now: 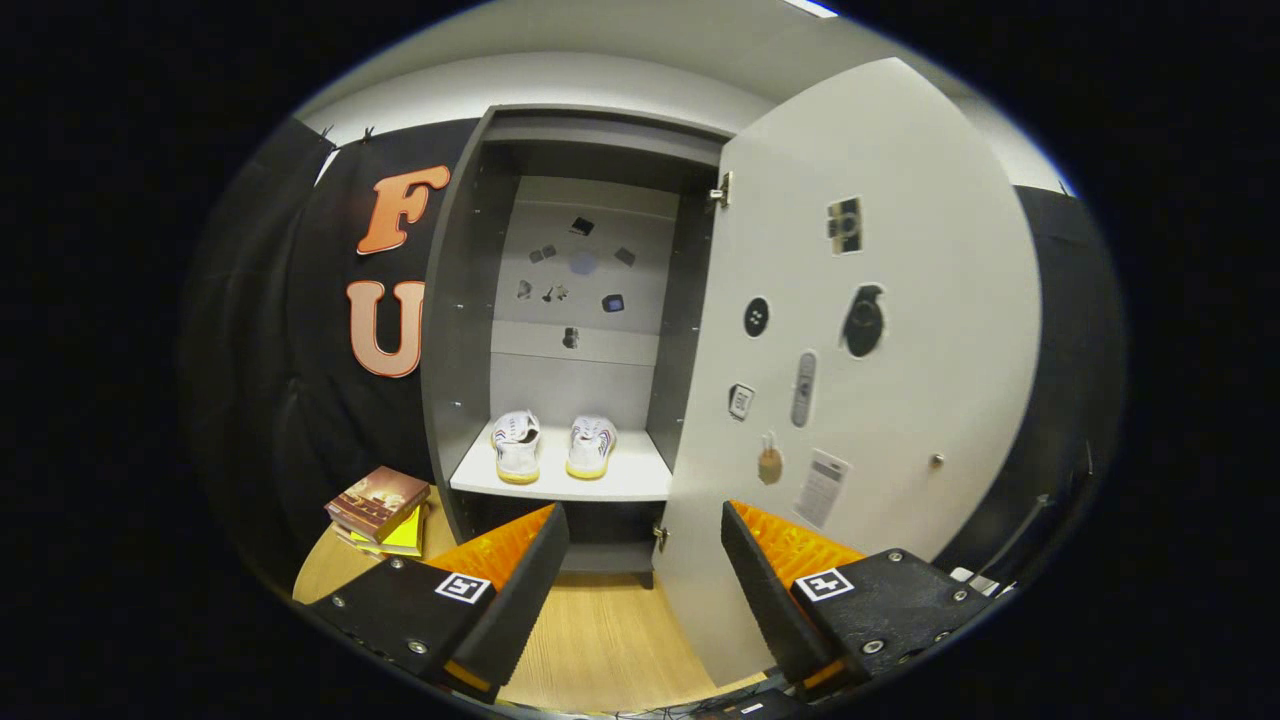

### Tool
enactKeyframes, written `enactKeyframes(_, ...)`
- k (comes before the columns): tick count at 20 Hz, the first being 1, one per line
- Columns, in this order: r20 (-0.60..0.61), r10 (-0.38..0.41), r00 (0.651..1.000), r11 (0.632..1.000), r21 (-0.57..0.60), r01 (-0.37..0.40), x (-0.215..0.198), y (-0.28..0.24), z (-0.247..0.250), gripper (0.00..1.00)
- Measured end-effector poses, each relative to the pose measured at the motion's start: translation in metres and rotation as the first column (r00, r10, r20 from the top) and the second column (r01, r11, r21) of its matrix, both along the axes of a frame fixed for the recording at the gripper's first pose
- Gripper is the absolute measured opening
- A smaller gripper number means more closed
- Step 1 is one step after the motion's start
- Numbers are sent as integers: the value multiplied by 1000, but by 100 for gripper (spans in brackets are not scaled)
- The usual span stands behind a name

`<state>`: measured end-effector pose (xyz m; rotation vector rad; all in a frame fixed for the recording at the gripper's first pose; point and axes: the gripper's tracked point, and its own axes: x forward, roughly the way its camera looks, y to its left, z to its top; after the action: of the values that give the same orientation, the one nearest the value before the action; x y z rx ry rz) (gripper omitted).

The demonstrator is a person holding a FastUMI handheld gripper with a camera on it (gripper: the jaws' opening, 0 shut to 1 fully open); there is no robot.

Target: Open the shoe cabinet door, grab the shoes and put them into the shoe cabinet, then close the shoe cabinet door.

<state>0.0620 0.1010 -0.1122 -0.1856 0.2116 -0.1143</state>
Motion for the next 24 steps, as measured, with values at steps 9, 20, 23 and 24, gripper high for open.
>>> enactKeyframes(9, 8, -123, 992, 992, 19, 123, -62, -115, 9, 95)
enactKeyframes(20, -34, -90, 995, 993, 70, 92, -46, -194, -11, 95)
enactKeyframes(23, -46, -18, 999, 994, 104, 23, -37, -182, -17, 95)
enactKeyframes(24, -48, -5, 999, 995, 98, 10, -34, -180, -19, 95)
